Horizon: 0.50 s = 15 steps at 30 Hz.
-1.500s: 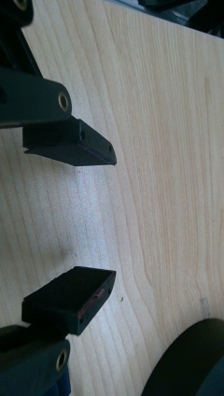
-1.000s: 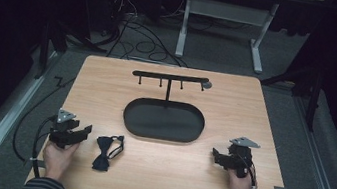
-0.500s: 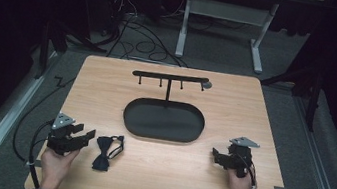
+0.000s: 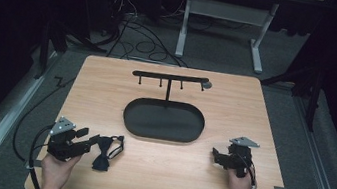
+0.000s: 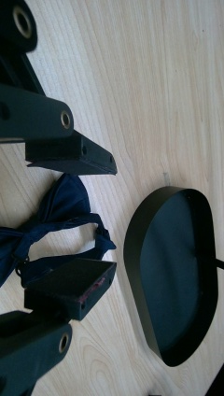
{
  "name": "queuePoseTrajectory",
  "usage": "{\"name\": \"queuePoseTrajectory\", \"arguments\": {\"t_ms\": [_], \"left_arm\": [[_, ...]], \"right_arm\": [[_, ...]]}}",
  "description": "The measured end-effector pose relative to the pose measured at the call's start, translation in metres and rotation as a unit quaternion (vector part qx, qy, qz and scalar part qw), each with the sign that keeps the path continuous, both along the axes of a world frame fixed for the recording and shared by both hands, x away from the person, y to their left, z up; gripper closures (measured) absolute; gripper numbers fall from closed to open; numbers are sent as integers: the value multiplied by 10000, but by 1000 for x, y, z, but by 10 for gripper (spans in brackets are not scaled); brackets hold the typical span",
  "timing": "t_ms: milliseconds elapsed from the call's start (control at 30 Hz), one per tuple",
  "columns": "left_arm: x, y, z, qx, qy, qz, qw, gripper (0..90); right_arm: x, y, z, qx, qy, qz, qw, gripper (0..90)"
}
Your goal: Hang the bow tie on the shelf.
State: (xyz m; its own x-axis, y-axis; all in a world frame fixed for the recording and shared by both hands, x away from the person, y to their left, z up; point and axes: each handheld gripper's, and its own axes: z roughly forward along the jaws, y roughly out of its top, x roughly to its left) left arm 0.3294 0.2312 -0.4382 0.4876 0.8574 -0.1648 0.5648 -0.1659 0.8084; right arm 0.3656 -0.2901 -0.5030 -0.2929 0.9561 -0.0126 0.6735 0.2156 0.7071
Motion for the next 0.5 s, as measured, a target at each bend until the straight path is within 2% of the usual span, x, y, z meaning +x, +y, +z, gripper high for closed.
{"name": "queuePoseTrajectory", "arguments": {"t_ms": [100, 200, 400, 500], "left_arm": [[2, -3, -4, 2, 39, -29, 10000, 472], [8, -10, -15, -50, 184, -47, 9998, 472], [17, -21, -29, -53, 239, -122, 9996, 490], [25, -28, -37, 60, 300, -178, 9994, 514]], "right_arm": [[0, 0, 0, -3, -4, -3, 10000, 178], [0, 0, 0, -3, -4, -4, 10000, 178], [0, 0, 0, -3, -3, -4, 10000, 178], [0, 0, 0, 0, 0, -8, 10000, 178]]}}
